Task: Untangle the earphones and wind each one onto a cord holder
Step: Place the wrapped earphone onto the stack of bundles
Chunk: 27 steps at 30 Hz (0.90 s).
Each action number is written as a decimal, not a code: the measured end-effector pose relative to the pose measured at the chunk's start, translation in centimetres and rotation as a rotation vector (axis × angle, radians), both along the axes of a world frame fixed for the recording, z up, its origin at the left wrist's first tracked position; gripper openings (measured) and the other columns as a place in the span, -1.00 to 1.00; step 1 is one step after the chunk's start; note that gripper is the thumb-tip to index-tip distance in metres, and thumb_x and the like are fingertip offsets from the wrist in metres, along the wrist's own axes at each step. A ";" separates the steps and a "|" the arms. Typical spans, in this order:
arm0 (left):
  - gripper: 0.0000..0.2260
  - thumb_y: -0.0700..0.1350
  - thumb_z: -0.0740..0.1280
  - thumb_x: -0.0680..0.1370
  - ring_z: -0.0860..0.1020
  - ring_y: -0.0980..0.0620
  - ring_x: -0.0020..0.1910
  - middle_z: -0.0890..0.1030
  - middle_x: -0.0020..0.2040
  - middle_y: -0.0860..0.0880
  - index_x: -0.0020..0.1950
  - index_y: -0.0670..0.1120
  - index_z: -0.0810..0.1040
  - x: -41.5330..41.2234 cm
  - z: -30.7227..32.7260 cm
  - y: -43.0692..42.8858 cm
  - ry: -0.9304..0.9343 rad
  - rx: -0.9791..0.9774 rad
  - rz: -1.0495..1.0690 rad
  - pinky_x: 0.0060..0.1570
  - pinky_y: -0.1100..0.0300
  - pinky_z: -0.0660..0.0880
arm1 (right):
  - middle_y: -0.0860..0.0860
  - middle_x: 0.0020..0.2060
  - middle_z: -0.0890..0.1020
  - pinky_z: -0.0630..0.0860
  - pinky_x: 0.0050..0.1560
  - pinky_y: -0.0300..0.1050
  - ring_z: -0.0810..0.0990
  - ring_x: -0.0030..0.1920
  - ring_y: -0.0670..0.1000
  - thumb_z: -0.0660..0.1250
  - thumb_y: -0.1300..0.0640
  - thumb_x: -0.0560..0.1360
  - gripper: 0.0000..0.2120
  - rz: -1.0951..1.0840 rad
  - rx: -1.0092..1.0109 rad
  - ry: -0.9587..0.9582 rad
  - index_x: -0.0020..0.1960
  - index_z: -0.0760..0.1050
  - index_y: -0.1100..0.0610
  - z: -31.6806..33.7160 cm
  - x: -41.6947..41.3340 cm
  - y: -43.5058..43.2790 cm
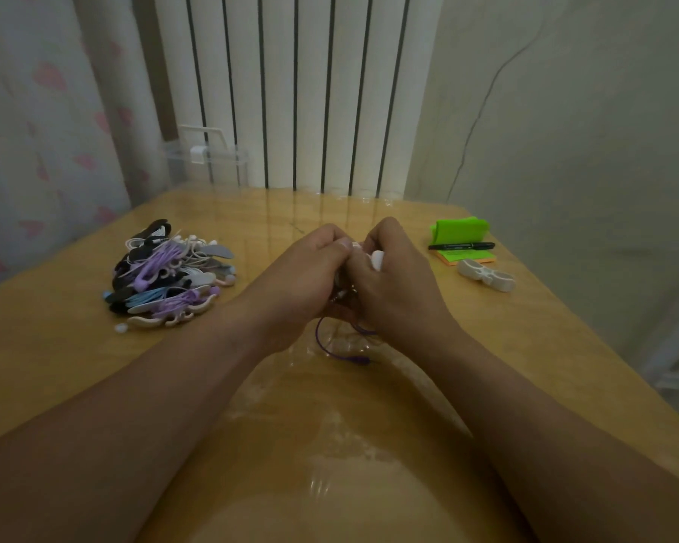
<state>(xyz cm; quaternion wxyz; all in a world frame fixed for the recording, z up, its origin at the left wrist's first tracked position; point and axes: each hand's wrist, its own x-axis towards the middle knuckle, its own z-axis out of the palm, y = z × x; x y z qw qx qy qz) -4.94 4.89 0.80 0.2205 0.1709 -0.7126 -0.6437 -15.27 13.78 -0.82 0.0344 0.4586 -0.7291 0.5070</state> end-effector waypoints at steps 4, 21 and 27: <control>-0.82 -0.11 0.12 0.74 0.49 0.02 -0.29 0.54 -0.10 -0.14 0.11 -0.14 0.49 -0.1 0.0 -0.4 0.030 0.096 0.027 -0.34 0.15 0.46 | -0.03 -0.16 0.61 0.48 -0.33 -0.23 0.58 -0.24 -0.12 0.26 -0.03 0.68 -0.83 0.115 0.129 -0.001 0.10 0.38 0.06 0.8 -0.3 0.2; -0.37 0.29 0.05 0.71 0.46 0.02 -0.28 0.55 -0.10 -0.15 0.29 -0.24 0.55 -0.3 -0.3 -1.6 0.068 0.245 -0.125 -0.26 0.12 0.42 | -0.02 -0.01 0.68 0.66 -0.09 0.02 0.69 -0.11 -0.07 0.28 -0.22 0.64 -0.65 0.144 0.214 -0.206 0.26 0.47 -0.01 1.8 -1.7 1.8; -0.58 0.11 0.07 0.77 0.49 0.02 -0.26 0.64 -0.15 -0.09 0.23 -0.18 0.57 -1.2 -1.0 -0.4 0.110 0.241 0.070 -0.25 0.14 0.48 | -0.08 -0.13 0.65 0.51 -0.19 -0.11 0.62 -0.15 -0.12 0.32 -0.21 0.62 -0.69 -0.010 0.128 -0.156 0.11 0.51 0.04 1.0 -1.3 0.6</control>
